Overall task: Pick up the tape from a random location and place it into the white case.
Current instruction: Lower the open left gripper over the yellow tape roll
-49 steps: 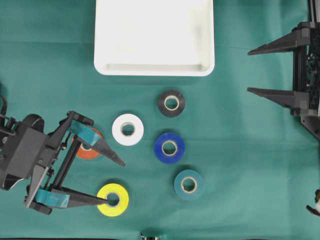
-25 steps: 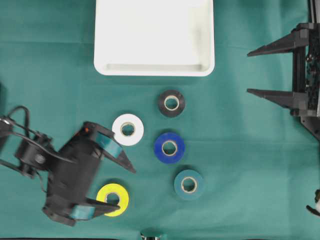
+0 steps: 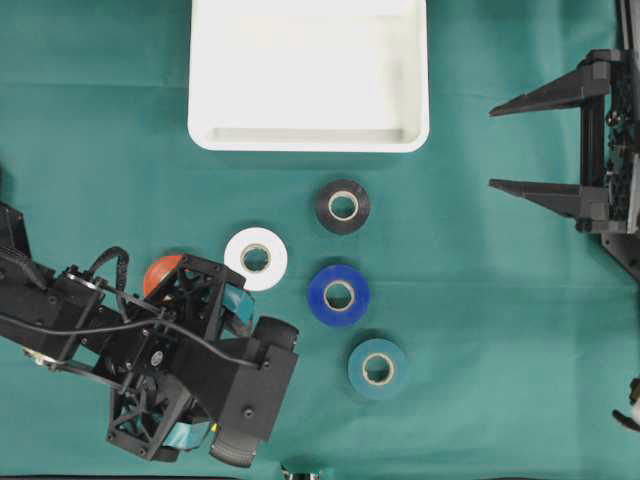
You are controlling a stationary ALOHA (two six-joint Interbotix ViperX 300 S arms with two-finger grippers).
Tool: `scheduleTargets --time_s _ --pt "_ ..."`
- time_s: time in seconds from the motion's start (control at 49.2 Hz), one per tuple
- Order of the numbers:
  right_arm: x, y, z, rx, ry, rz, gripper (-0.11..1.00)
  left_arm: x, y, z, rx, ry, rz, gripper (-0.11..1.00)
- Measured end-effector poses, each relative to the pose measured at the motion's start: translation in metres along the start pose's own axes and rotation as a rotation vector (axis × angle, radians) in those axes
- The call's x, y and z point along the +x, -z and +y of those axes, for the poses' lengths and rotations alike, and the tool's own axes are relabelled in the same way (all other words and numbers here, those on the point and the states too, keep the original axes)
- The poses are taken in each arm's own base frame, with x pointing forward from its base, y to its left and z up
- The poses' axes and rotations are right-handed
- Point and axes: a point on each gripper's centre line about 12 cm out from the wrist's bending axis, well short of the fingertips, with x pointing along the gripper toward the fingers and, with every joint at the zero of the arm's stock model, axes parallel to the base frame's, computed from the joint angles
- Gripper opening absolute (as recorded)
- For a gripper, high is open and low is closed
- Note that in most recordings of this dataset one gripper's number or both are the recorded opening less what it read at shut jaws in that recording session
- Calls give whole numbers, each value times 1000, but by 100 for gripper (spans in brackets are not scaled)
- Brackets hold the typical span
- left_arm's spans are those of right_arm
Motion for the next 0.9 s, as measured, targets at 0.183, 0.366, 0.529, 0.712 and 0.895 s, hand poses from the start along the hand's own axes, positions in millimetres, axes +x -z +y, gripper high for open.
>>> scheduleTargets --time_s 0.183,0.366,0.529,0.712,0.895 --pt "1 1 0 0 0 5 92 -2 0 -4 1 2 14 98" --pt "1 1 0 -2 0 3 92 -2 1 -5 5 2 16 98" --pt "1 1 0 0 0 3 92 -2 0 -5 7 2 8 98" --pt "1 1 0 -2 0 5 92 -2 -1 -5 7 1 2 98" --pt "1 1 0 0 0 6 92 10 3 -5 9 2 -11 98"
